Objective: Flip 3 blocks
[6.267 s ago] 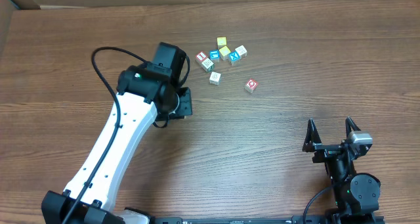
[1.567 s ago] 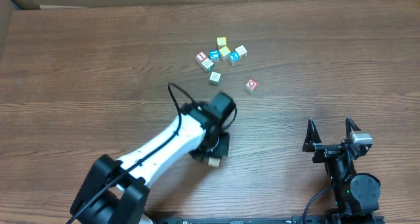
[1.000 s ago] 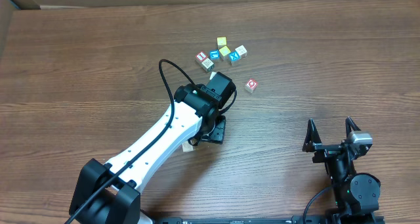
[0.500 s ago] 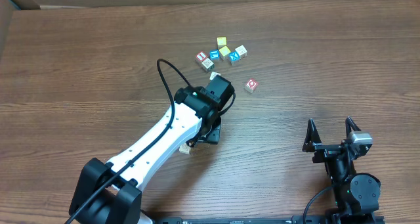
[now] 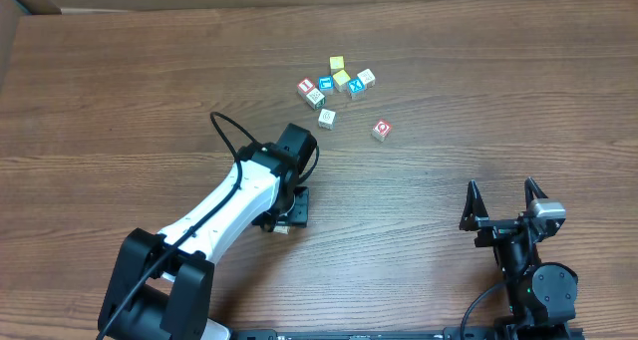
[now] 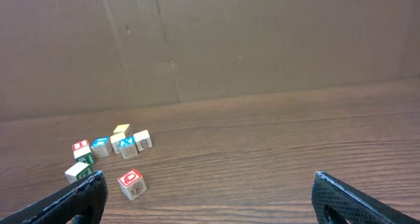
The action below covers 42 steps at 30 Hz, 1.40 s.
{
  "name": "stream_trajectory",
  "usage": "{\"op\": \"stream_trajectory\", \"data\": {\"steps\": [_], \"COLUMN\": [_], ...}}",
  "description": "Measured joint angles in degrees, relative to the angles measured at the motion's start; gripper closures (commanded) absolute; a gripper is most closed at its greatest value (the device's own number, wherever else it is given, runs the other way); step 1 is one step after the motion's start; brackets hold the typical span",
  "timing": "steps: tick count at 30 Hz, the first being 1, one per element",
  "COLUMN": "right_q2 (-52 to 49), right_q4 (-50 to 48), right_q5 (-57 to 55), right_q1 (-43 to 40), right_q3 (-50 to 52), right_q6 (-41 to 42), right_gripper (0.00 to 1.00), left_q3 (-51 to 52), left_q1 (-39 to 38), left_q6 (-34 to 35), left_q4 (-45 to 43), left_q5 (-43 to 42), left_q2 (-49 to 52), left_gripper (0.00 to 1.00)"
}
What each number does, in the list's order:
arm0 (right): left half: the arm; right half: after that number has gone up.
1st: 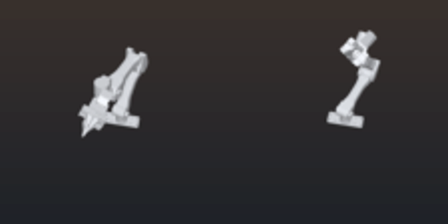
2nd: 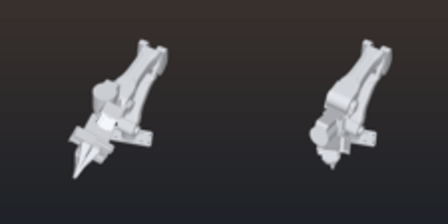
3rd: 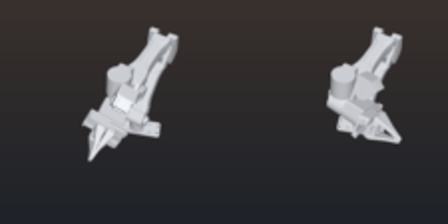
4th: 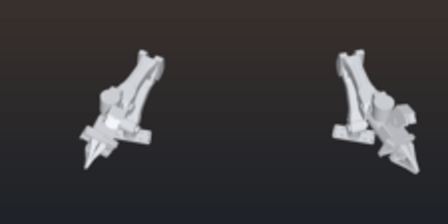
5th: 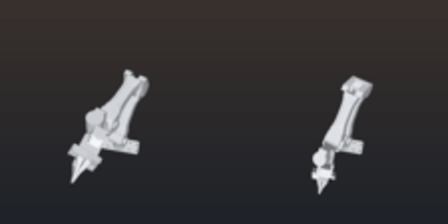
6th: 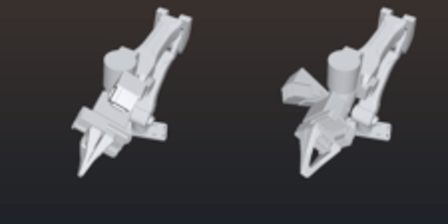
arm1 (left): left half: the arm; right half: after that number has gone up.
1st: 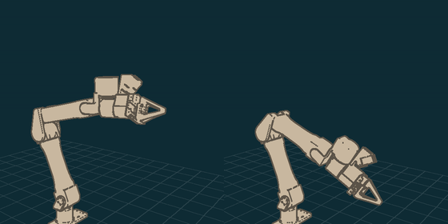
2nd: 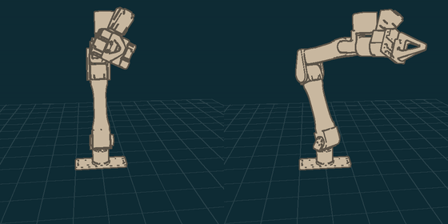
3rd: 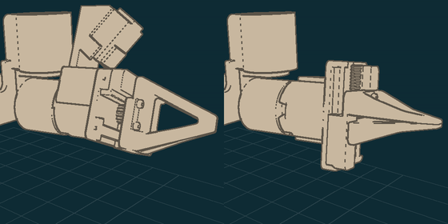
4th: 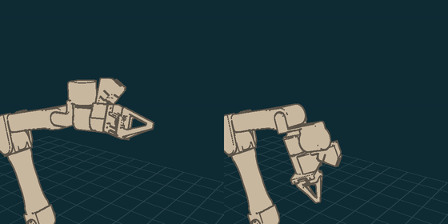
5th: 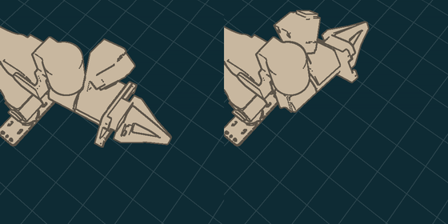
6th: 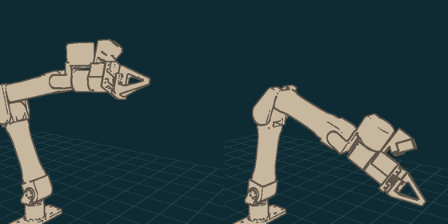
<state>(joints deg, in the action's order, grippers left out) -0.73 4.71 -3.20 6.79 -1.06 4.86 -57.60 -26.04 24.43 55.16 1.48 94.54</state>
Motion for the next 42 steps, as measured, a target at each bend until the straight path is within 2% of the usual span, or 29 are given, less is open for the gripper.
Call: {"op": "stream_trajectory", "data": {"steps": [4, 6, 8, 12, 18, 22, 23, 24, 25, 26, 27, 38, 42], "right_q2": [0.0, 0.0, 0.0, 0.0, 0.0, 0.0, 0.0, 0.0, 0.0, 0.0, 0.0, 0.0, 0.0], "right_q4": [0.0, 0.0, 0.0, 0.0, 0.0, 0.0, 0.0, 0.0, 0.0, 0.0, 0.0, 0.0, 0.0], "right_q5": [0.0, 0.0, 0.0, 0.0, 0.0, 0.0, 0.0, 0.0, 0.0, 0.0, 0.0, 0.0, 0.0], "right_q1": [0.0, 0.0, 0.0, 0.0, 0.0, 0.0, 0.0, 0.0, 0.0, 0.0, 0.0, 0.0, 0.0], "right_q3": [0.0, 0.0, 0.0, 0.0, 0.0, 0.0, 0.0, 0.0, 0.0, 0.0, 0.0, 0.0, 0.0], "right_q6": [0.0, 0.0, 0.0, 0.0, 0.0, 0.0, 0.0, 0.0, 0.0, 0.0, 0.0, 0.0, 0.0], "right_gripper": [0.00, 0.00, 0.00, 0.00, 0.00, 0.00, 0.00, 0.00, 0.00, 0.00, 0.00, 0.00, 0.00], "left_q3": [2.8, 4.2, 4.9, 4.7, -1.4, -9.4, -11.2, -12.7, -13.9, -14.8, -15.5, -16.0, -16.0], "left_q1": [-0.1, -0.1, -0.1, -0.1, -0.1, -0.1, -0.1, -0.1, -0.1, -0.1, -0.1, -0.1, -0.1], "left_q6": [-0.5, -0.6, -0.8, -0.8, -1.1, -1.1, -1.1, -1.2, -1.7, -2.2, -2.3, -2.4, -2.4], "left_q4": [-1.1, -2.2, -2.6, -2.6, 4.3, 12.0, 13.7, 15.2, 16.5, 17.7, 18.6, 17.5, 16.5], "left_q5": [-0.6, -0.6, -0.6, -1.3, -3.2, -4.0, -4.5, -5.0, -5.8, -6.4, -7.1, -9.0, -9.0], "left_q2": [0.0, 0.0, 0.0, 0.0, 0.0, 0.0, 0.0, 0.0, 0.0, 0.0, 0.0, 0.0, 0.0], "left_gripper": [0.51, 0.60, 0.74, 0.82, 0.81, 0.74, 0.70, 0.62, 0.30, 0.06, 0.00, 0.00, 0.05]}}
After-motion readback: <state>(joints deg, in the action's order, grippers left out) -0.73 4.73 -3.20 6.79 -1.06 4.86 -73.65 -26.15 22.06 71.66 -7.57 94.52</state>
